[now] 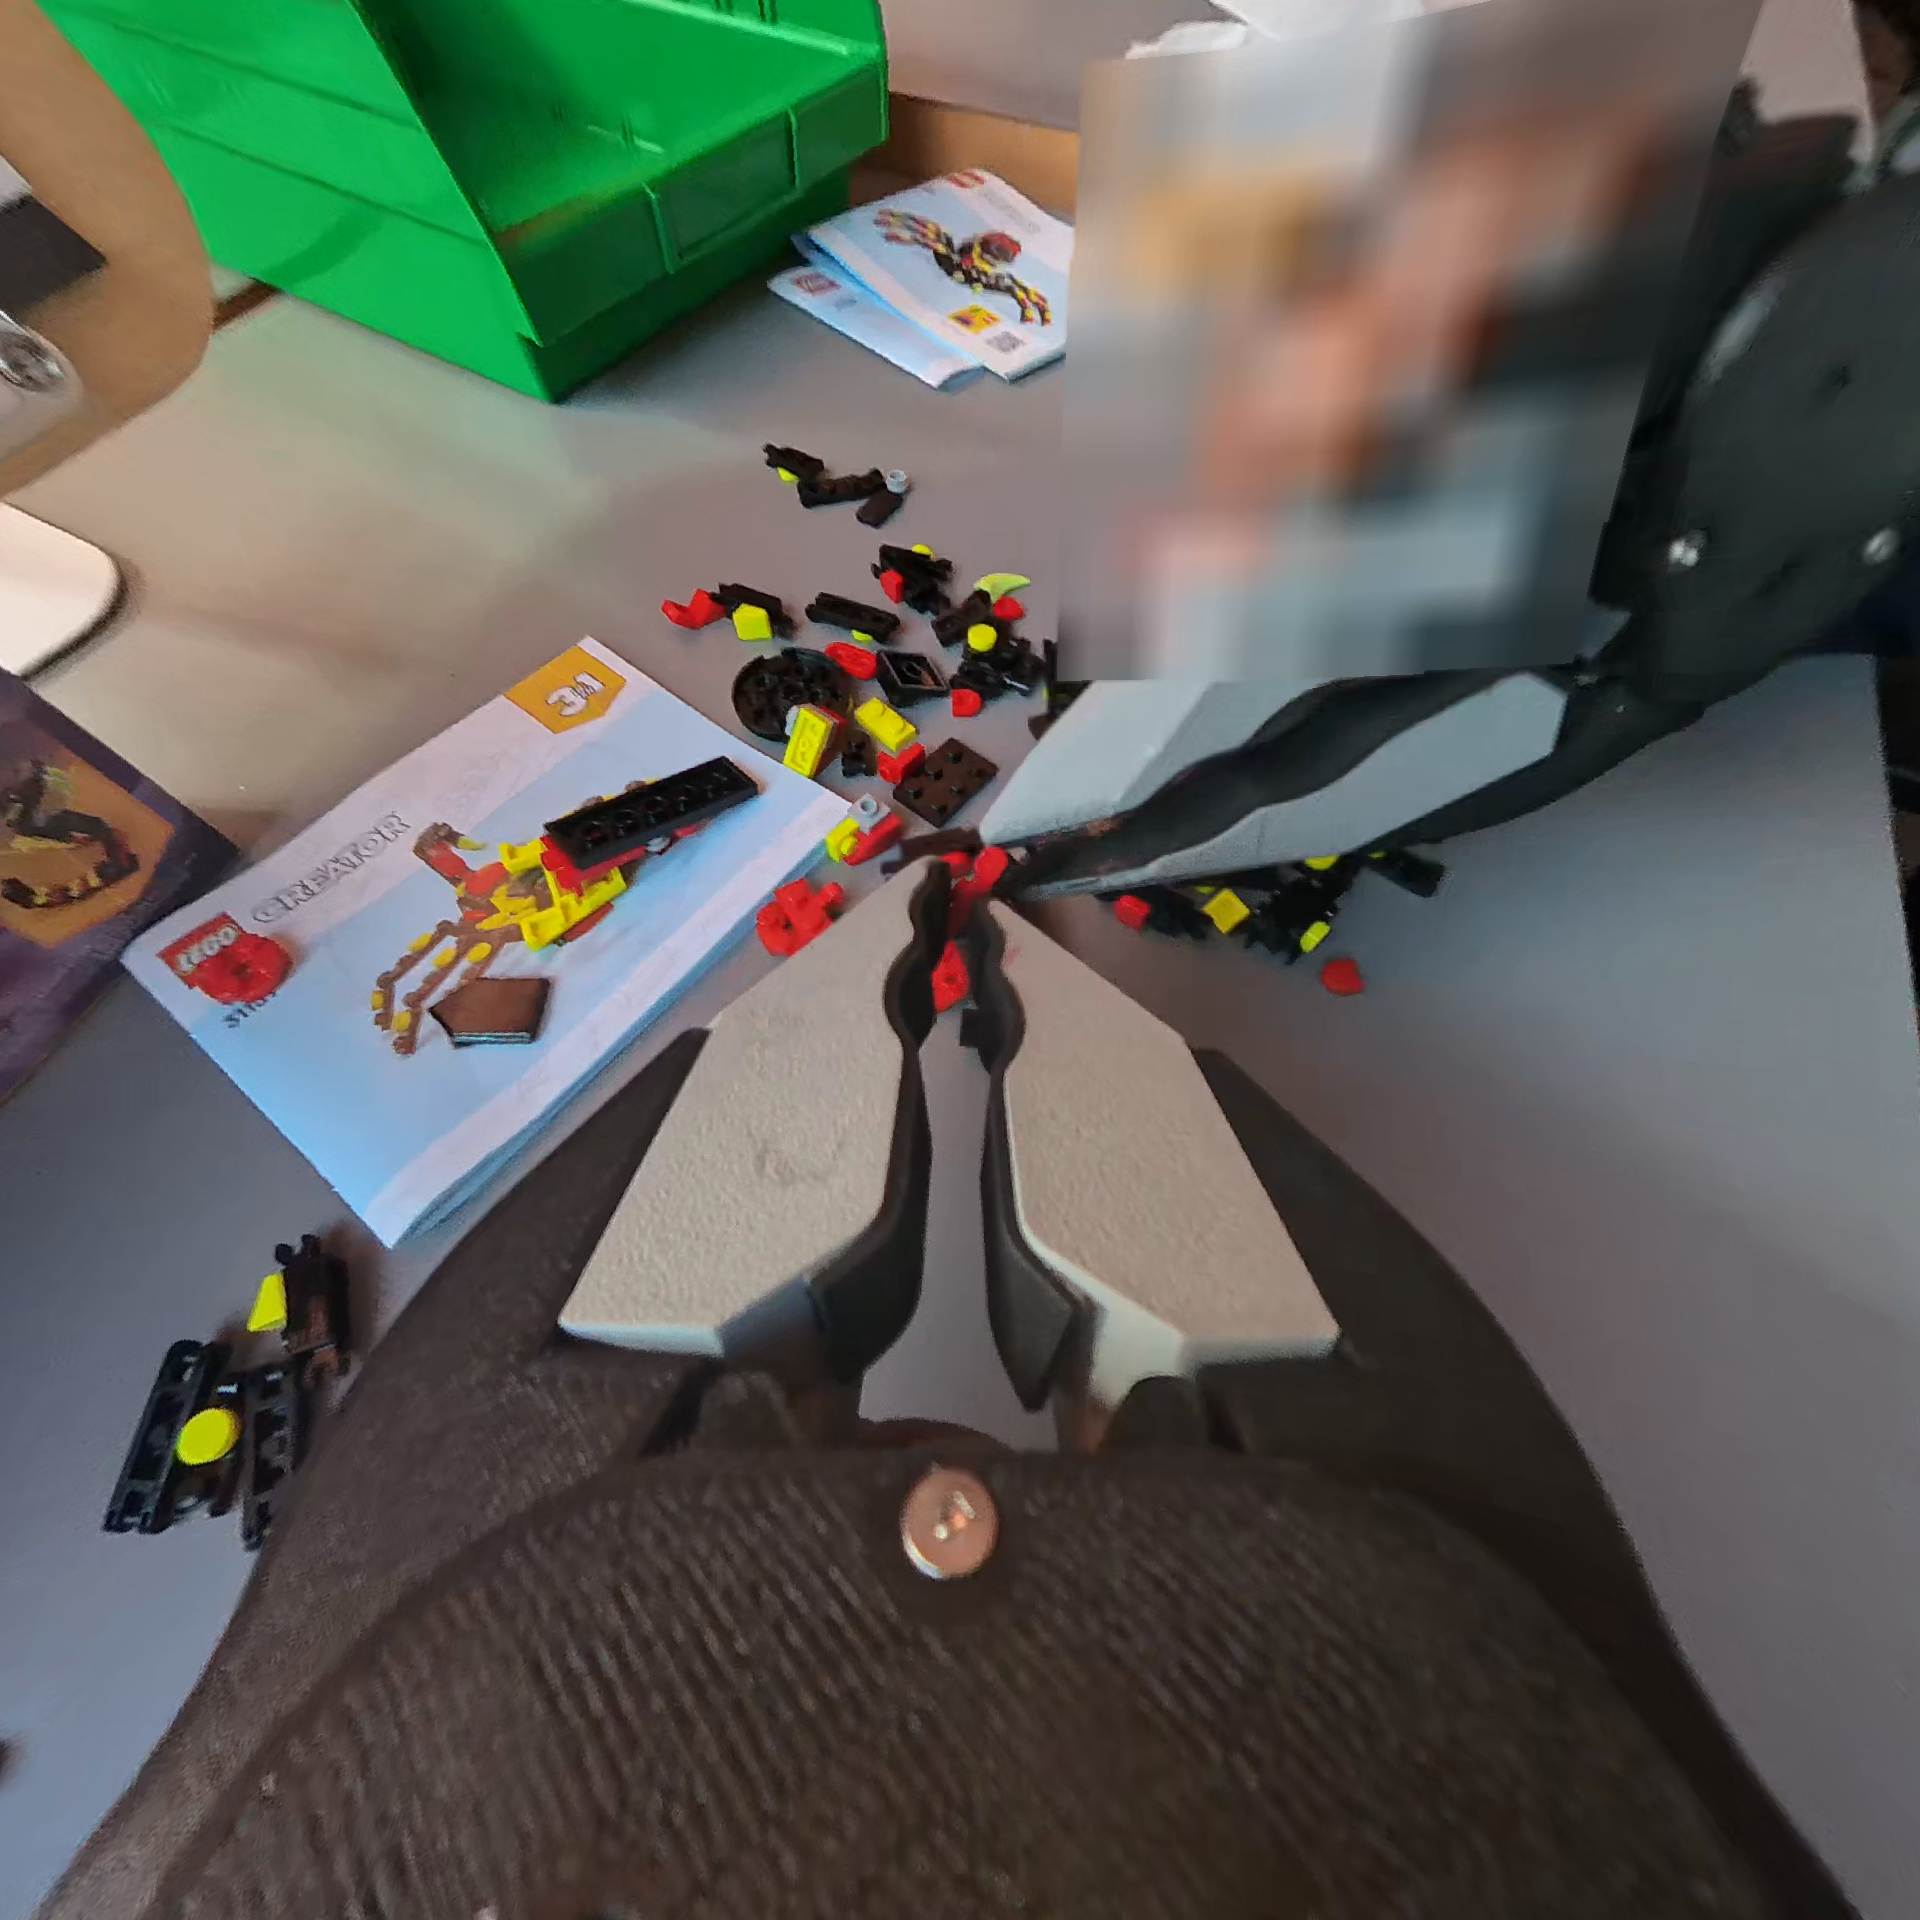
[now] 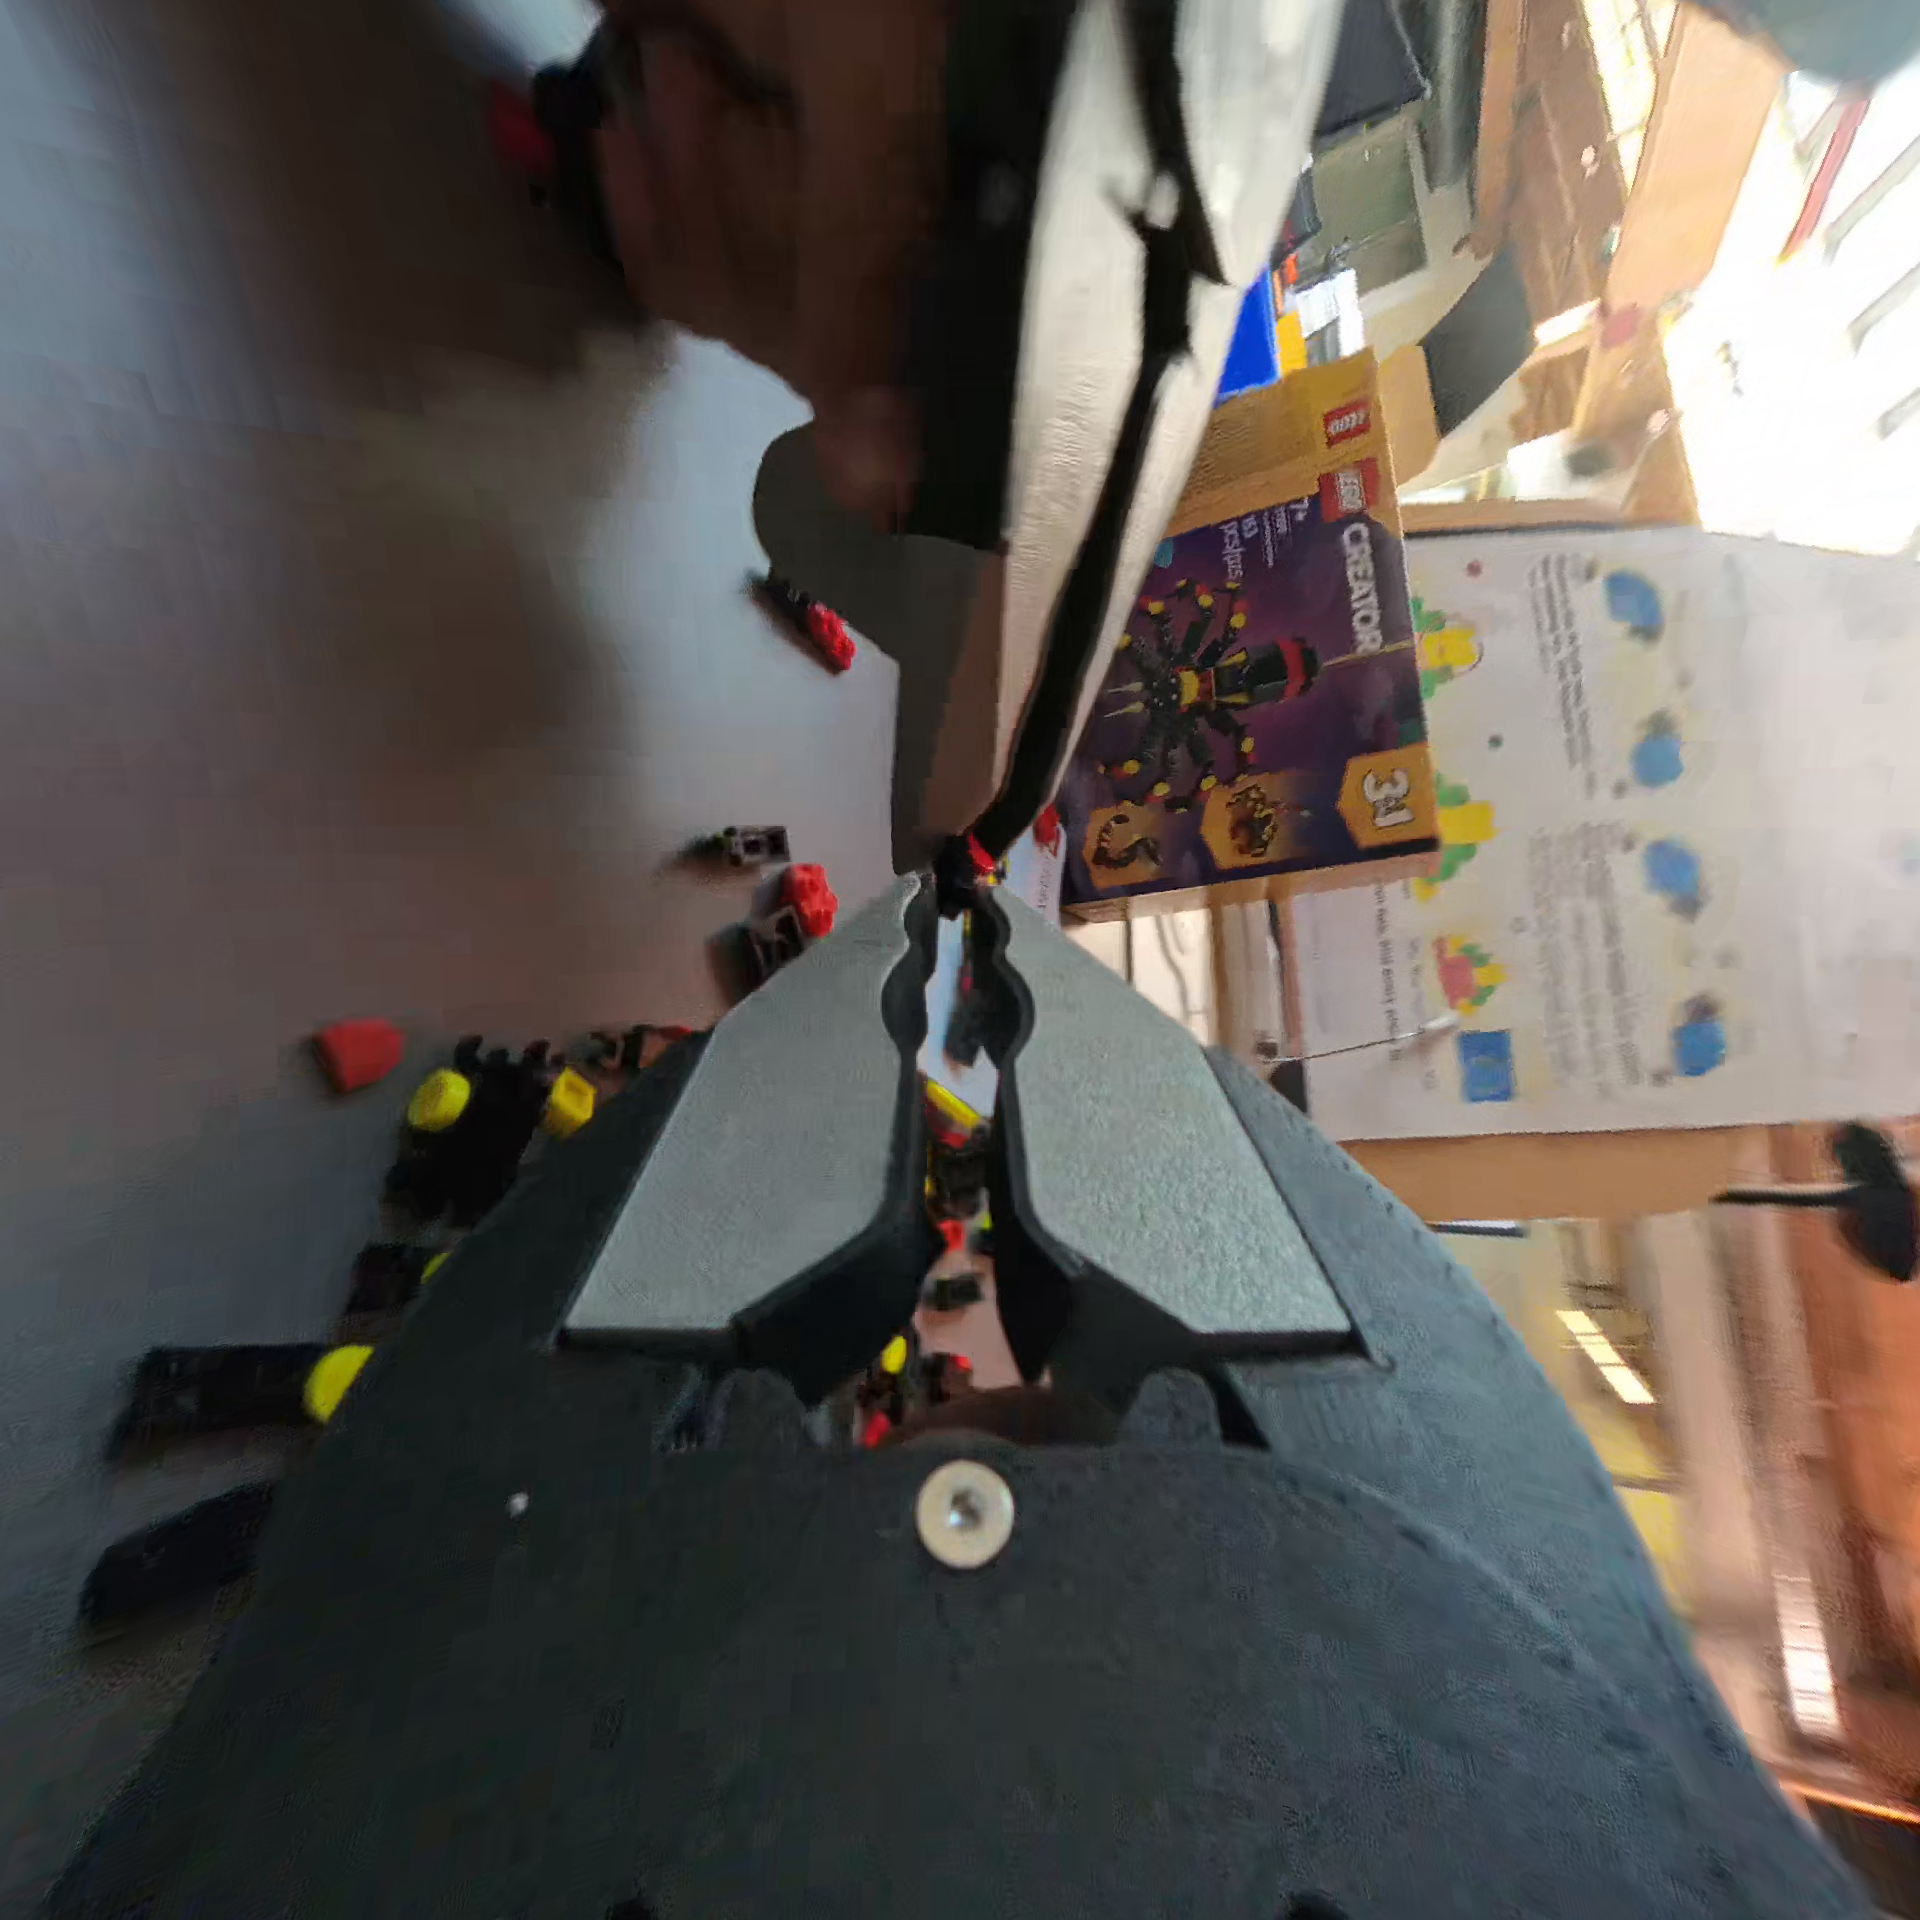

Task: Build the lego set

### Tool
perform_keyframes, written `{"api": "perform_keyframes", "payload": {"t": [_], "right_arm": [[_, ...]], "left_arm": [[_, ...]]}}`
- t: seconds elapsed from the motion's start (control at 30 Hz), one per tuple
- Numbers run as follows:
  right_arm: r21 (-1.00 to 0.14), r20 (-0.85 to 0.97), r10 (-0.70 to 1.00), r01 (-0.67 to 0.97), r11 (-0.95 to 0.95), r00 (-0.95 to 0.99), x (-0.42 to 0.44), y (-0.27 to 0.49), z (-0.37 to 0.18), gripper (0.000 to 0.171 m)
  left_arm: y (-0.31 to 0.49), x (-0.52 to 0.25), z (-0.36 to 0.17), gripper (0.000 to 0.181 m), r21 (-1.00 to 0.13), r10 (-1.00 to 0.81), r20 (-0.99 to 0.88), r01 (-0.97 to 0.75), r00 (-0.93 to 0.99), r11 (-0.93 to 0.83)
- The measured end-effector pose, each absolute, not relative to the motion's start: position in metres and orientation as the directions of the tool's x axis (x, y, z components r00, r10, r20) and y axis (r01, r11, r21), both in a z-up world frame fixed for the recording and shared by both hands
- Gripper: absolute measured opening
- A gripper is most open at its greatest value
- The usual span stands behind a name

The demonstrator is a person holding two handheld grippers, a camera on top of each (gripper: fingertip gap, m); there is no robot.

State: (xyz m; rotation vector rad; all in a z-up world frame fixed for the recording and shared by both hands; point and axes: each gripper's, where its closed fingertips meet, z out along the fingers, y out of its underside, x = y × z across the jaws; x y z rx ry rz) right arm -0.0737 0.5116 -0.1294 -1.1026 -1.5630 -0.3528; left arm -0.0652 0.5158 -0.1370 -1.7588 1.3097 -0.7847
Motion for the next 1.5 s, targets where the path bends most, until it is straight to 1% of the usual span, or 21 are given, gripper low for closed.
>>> {"api": "perform_keyframes", "payload": {"t": [0.03,0.1,0.2,0.23,0.27,0.3,0.33,0.37,0.43,0.5,0.57,0.63,0.67,0.73,0.83,0.93,1.03,1.07,1.13,1.3,1.5], "right_arm": [[-0.262,0.908,0.420,0.804,0.534,0.016,-0.073,0.511,-0.131,0.003],[-0.199,0.902,0.425,0.806,0.558,-0.072,-0.071,0.507,-0.136,0.003],[-0.054,0.878,0.401,0.777,0.627,-0.262,-0.069,0.497,-0.157,0.002],[-0.046,0.840,0.409,0.704,0.708,-0.357,-0.079,0.477,-0.173,0.000],[-0.021,0.865,0.349,0.667,0.745,-0.362,-0.092,0.466,-0.172,0.002],[0.082,0.873,0.260,0.650,0.755,-0.413,-0.097,0.466,-0.167,0.001],[0.128,0.911,0.179,0.667,0.734,-0.372,-0.100,0.477,-0.147,0.001],[0.077,0.937,0.184,0.689,0.720,-0.297,-0.098,0.489,-0.129,0.001],[-0.079,0.929,0.311,0.718,0.691,-0.198,-0.086,0.504,-0.118,0.001],[-0.076,0.960,0.246,0.721,0.688,-0.135,-0.076,0.517,-0.113,0.001],[-0.115,0.963,0.257,0.752,0.649,-0.074,-0.066,0.533,-0.124,0.001],[-0.091,0.974,0.218,0.773,0.627,-0.062,-0.057,0.546,-0.128,0.002],[-0.112,0.975,0.218,0.771,0.627,-0.036,-0.054,0.549,-0.127,0.002],[-0.218,0.954,0.296,0.774,0.595,0.042,-0.051,0.555,-0.126,0.002],[-0.408,0.878,0.456,0.729,0.549,0.148,-0.053,0.555,-0.121,0.003],[-0.540,0.790,0.574,0.685,0.489,0.214,-0.050,0.553,-0.115,0.009],[-0.649,0.630,0.753,0.661,0.376,0.190,-0.048,0.541,-0.131,0.018],[-0.661,0.604,0.771,0.666,0.345,0.201,-0.044,0.542,-0.134,0.023],[-0.668,0.584,0.783,0.675,0.314,0.213,-0.037,0.544,-0.135,0.021],[-0.796,0.478,0.805,0.561,0.227,0.353,-0.018,0.550,-0.104,0.015],[-0.922,0.318,0.791,0.365,0.129,0.523,0.021,0.563,-0.070,0.017]], "left_arm": [[0.515,-0.065,-0.138,0.000,-0.864,-0.963,0.039,-0.475,0.266,-0.166],[0.511,-0.063,-0.143,0.000,-0.848,-0.971,0.025,-0.509,0.238,-0.147],[0.507,-0.061,-0.158,0.000,-0.784,-0.972,-0.122,-0.620,0.200,-0.029],[0.516,-0.058,-0.148,0.000,-0.817,-0.953,-0.189,-0.576,0.237,0.019],[0.522,-0.059,-0.142,0.001,-0.838,-0.957,-0.129,-0.544,0.260,-0.036],[0.526,-0.060,-0.142,0.000,-0.848,-0.963,-0.047,-0.520,0.264,-0.101],[0.530,-0.065,-0.146,0.001,-0.839,-0.966,-0.034,-0.533,0.258,-0.113],[0.530,-0.068,-0.145,0.001,-0.839,-0.968,-0.054,-0.537,0.244,-0.088],[0.531,-0.073,-0.143,0.001,-0.843,-0.963,-0.097,-0.535,0.251,-0.055],[0.537,-0.078,-0.144,0.001,-0.835,-0.952,-0.146,-0.550,0.270,-0.028],[0.543,-0.082,-0.153,0.001,-0.799,-0.943,-0.183,-0.601,0.279,-0.023],[0.544,-0.083,-0.157,0.002,-0.781,-0.944,-0.185,-0.624,0.273,-0.027],[0.545,-0.083,-0.158,0.001,-0.778,-0.942,-0.193,-0.628,0.273,-0.022],[0.545,-0.084,-0.161,0.001,-0.764,-0.942,-0.206,-0.645,0.264,-0.014],[0.538,-0.083,-0.159,0.001,-0.786,-0.965,-0.124,-0.617,0.229,-0.045],[0.536,-0.086,-0.153,0.004,-0.815,-0.975,-0.033,-0.571,0.218,-0.100],[0.536,-0.089,-0.153,0.031,-0.807,-0.975,-0.116,-0.590,0.188,-0.018],[0.537,-0.091,-0.155,0.038,-0.788,-0.968,-0.176,-0.615,0.178,0.031],[0.543,-0.095,-0.155,0.044,-0.761,-0.946,-0.267,-0.643,0.182,0.091],[0.551,-0.103,-0.129,0.036,-0.840,-0.949,-0.187,-0.542,0.255,0.019],[0.559,-0.112,-0.131,0.030,-0.828,-0.930,-0.232,-0.560,0.286,0.034]]}}
